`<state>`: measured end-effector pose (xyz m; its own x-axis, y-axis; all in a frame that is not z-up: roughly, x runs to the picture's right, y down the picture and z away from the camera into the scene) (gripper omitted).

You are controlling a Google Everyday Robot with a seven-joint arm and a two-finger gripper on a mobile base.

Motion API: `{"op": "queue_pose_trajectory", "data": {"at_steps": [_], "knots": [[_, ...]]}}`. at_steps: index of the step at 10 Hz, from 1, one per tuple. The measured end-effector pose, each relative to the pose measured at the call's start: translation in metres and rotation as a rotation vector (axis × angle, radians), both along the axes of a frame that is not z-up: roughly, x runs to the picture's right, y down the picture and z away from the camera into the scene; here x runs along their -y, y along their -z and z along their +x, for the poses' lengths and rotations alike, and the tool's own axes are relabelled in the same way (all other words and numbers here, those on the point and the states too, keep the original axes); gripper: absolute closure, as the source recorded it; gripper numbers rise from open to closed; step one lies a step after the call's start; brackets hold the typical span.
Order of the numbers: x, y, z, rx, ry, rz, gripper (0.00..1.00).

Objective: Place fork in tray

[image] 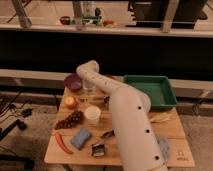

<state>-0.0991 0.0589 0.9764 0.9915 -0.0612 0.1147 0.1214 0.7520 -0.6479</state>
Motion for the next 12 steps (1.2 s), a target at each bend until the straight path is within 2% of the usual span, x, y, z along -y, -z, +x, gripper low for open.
{"op": "queue_pose_trajectory", "data": {"at_steps": [1,2,5,7,10,12], "knots": [[0.001,-0.001,0.002,-0.003,0.001,0.003,0.82],[0.003,-0.001,0.001,0.009,0.013,0.009,0.87],[0.008,0.004,-0.018,0.059,0.035,0.022,0.87],[0.015,0.012,-0.008,0.062,0.038,0.044,0.87],[0.027,0.033,0.001,0.063,0.026,0.077,0.87],[0.032,0.037,0.029,0.037,0.004,0.095,0.87]]}}
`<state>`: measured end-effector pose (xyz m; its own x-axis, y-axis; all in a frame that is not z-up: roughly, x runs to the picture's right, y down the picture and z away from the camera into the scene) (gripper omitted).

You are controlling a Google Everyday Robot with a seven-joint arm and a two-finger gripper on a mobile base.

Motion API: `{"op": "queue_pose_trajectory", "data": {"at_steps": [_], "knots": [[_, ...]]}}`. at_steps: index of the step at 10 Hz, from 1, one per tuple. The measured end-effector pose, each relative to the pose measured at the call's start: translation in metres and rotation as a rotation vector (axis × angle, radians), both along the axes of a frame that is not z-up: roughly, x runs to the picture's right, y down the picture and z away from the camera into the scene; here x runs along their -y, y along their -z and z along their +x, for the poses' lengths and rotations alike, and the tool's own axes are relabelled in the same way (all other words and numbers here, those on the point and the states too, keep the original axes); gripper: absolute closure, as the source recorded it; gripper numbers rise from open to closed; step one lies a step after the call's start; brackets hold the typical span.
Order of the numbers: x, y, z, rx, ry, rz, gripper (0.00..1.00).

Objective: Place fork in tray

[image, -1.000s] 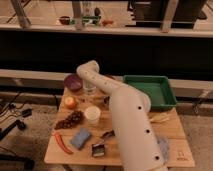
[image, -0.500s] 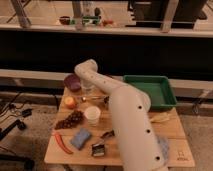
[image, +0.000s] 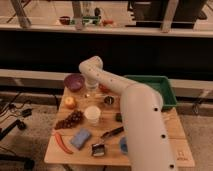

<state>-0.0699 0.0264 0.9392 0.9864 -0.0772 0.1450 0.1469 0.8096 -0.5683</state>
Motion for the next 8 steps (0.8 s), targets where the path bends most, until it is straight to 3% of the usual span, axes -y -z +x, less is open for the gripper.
{"op": "queue_pose_trajectory", "data": {"at_steps": [2,4,6,8], "knots": [[0.006,0.006,0.019,-0.016,-0.02,0.015,0.87],[0.024,0.021,0.041,-0.035,-0.035,0.043,0.87],[0.043,0.038,0.051,-0.057,-0.021,0.063,0.87],[0.052,0.042,0.066,-0.074,-0.024,0.065,0.87]]}}
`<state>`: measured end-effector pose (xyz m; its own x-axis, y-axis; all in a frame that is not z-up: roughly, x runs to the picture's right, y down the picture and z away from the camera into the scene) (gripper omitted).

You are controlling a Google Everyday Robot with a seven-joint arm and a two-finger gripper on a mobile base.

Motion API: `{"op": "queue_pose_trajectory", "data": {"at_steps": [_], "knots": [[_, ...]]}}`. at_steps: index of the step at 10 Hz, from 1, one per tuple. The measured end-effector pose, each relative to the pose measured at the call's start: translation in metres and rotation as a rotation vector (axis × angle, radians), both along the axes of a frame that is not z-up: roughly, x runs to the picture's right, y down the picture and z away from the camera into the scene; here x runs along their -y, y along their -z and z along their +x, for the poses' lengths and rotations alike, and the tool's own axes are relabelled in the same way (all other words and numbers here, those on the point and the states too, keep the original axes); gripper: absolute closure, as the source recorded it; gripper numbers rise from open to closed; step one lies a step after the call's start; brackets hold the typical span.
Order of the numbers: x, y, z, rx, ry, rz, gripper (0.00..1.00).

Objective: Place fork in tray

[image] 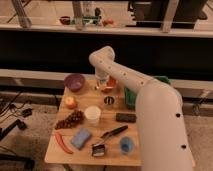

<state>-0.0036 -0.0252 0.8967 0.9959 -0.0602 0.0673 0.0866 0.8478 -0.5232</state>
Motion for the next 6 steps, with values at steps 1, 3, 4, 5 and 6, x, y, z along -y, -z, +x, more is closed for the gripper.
{"op": "queue_pose_trajectory", "data": {"at_steps": [1,3,4,5,6], "knots": [[0.007,0.0,0.02,-0.02,-0.01,0.006,0.87],[0.014,0.003,0.049,-0.042,-0.037,0.006,0.87],[0.019,0.004,0.071,-0.064,-0.056,0.009,0.87],[0.024,0.007,0.096,-0.089,-0.075,0.01,0.87],[0.028,0.009,0.119,-0.113,-0.095,0.008,0.87]]}}
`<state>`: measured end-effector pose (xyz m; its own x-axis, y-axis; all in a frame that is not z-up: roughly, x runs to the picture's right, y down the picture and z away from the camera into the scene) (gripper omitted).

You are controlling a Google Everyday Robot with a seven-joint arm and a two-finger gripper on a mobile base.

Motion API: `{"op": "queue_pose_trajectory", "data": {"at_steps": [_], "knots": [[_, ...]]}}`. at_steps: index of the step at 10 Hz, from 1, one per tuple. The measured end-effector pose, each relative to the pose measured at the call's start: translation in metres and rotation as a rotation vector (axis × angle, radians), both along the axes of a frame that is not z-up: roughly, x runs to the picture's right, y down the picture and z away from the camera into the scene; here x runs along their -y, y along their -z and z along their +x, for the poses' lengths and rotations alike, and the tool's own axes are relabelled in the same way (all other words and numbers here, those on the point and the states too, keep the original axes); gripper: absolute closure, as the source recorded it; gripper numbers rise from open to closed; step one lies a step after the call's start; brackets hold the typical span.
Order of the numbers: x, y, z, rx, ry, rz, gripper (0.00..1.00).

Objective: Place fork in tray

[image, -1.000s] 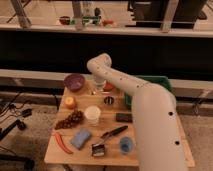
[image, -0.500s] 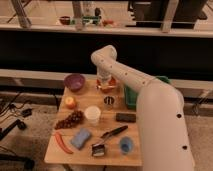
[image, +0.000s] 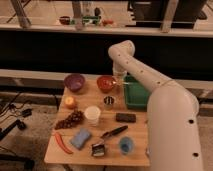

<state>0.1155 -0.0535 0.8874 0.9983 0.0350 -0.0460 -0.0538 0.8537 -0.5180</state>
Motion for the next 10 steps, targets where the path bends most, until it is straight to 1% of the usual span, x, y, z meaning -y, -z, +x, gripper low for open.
{"op": "queue_pose_trajectory", "data": {"at_steps": [1,2,4,5,9,10], "knots": [[0.004,0.002,0.03,-0.037,-0.023,0.0,0.87],[0.004,0.004,0.04,-0.053,-0.027,-0.006,0.87],[0.004,0.003,0.032,-0.039,-0.029,-0.007,0.87],[0.004,0.004,0.033,-0.039,-0.03,-0.006,0.87],[0.004,0.002,0.033,-0.043,-0.025,-0.004,0.87],[0.004,0.001,0.035,-0.057,-0.034,-0.002,0.87]]}}
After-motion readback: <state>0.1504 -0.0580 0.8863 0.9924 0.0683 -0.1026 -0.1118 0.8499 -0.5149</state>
